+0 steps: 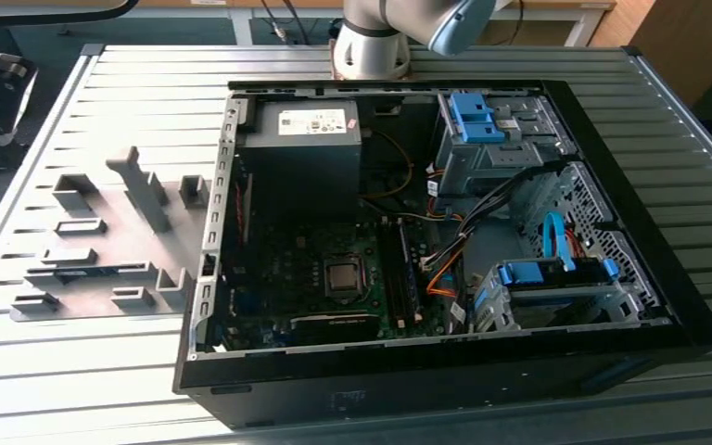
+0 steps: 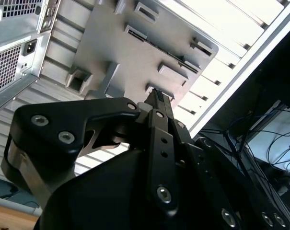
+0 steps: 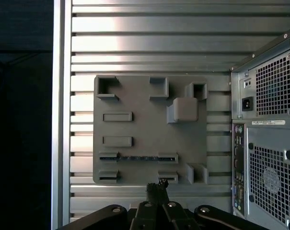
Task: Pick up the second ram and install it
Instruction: 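Reach for the second ram, then pick up the second ram and move it above second insertion slot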
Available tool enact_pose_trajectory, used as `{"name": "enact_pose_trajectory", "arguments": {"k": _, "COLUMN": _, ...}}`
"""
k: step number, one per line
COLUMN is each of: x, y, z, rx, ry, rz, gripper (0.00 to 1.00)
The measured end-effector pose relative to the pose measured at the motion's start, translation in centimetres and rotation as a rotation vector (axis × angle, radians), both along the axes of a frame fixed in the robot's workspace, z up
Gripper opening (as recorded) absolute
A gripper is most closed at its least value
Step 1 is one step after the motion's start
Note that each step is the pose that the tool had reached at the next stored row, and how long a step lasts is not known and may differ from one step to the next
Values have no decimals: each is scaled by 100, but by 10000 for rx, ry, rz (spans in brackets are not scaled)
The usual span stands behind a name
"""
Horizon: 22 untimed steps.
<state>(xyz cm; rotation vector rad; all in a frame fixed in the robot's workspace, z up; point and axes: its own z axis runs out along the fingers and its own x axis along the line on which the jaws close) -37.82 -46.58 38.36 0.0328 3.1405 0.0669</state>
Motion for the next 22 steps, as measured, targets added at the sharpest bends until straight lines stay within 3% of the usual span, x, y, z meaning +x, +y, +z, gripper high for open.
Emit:
{"name": "enact_pose_trajectory", "arguments": {"k": 13, "x": -1, "y": 0, "z": 0, "rx": -1, "ry": 0, "rz": 44, "gripper": 11}}
{"name": "enact_pose_trajectory", "arguments": {"k": 22, "x": -2, "y": -3, "z": 0, "rx": -9, "ry": 0, "rz": 1034, "gripper": 11}}
